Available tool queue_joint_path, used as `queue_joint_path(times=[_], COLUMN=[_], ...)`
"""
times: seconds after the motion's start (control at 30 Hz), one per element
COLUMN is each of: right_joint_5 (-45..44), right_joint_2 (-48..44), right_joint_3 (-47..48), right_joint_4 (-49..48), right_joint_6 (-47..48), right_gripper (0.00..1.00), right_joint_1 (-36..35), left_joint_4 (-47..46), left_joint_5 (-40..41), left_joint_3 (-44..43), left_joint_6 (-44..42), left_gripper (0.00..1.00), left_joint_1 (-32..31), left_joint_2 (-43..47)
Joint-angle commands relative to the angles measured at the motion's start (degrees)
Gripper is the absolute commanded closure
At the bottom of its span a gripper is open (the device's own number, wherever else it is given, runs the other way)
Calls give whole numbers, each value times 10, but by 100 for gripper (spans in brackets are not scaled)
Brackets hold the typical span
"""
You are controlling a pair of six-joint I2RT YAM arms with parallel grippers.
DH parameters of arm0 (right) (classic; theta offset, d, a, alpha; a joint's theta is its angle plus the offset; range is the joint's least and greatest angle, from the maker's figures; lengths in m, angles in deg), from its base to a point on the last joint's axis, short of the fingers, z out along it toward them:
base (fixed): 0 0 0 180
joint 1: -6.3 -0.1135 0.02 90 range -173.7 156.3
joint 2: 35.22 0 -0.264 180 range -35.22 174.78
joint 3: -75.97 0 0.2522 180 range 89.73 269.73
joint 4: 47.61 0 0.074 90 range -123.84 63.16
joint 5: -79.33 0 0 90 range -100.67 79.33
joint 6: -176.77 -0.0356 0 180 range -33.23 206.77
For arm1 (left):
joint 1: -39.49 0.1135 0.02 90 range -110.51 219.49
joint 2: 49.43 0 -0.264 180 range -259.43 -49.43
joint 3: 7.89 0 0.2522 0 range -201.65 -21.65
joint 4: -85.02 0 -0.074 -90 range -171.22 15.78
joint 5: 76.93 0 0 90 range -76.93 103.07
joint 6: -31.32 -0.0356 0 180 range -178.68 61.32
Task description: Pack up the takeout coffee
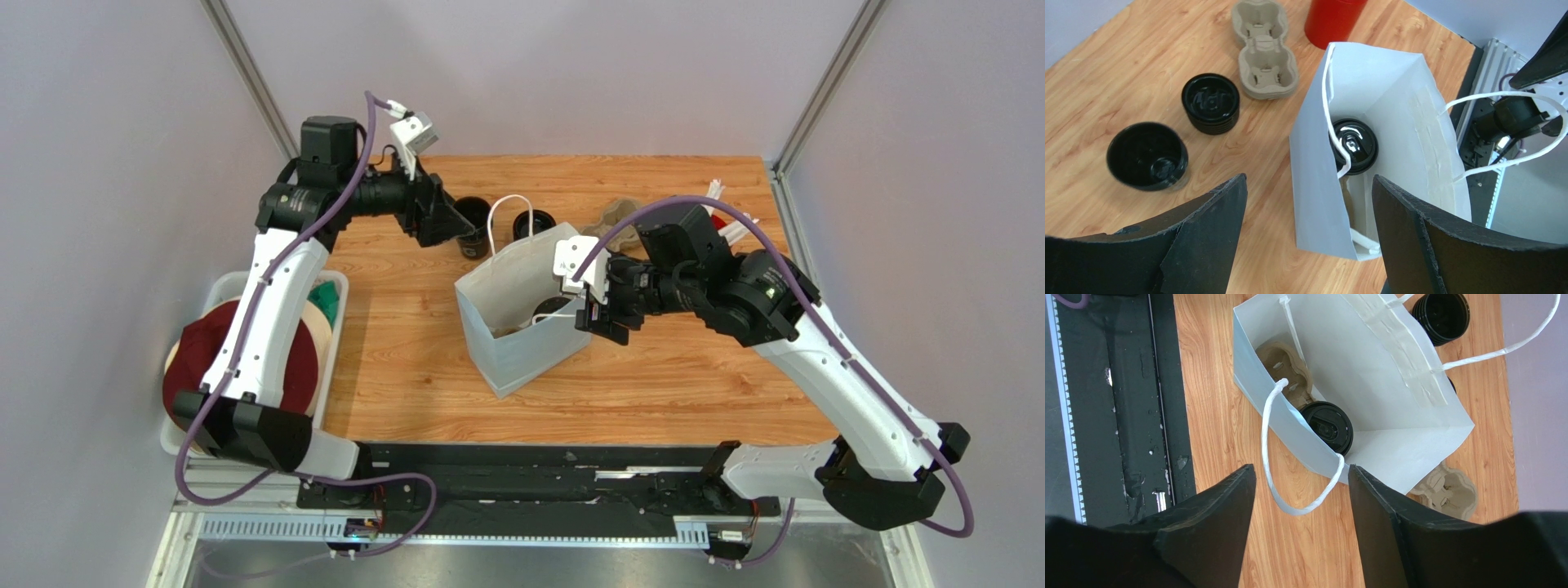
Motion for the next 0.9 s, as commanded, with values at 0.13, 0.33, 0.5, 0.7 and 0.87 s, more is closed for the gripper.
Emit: queue_joint_path(times=[0.13, 0.33, 0.5, 0.7, 0.87], right_joint_5=[19, 19, 22, 34, 53], right_joint_2=[-17, -27, -30, -30, -30], right_joint_3=[-2, -3, -6, -5, -12], right_joint_4=[-38, -31, -29, -25, -20], right_joint_6=[4, 6, 5, 3, 7], right_gripper=[57, 72, 79, 83, 90], right_joint_1=[5, 5, 5, 5, 5], left_joint_4=[11, 17, 21, 27, 27], left_joint_5=[-35, -17, -10, -3, 1], left_joint_3=[-83, -112, -138, -166, -175], left_joint_6=[4, 2, -1, -4, -4], left_gripper=[19, 23, 38, 82, 91], left_joint_1=[-36, -65, -78, -86, -90], left_joint_2=[-58, -96, -130, -151, -156])
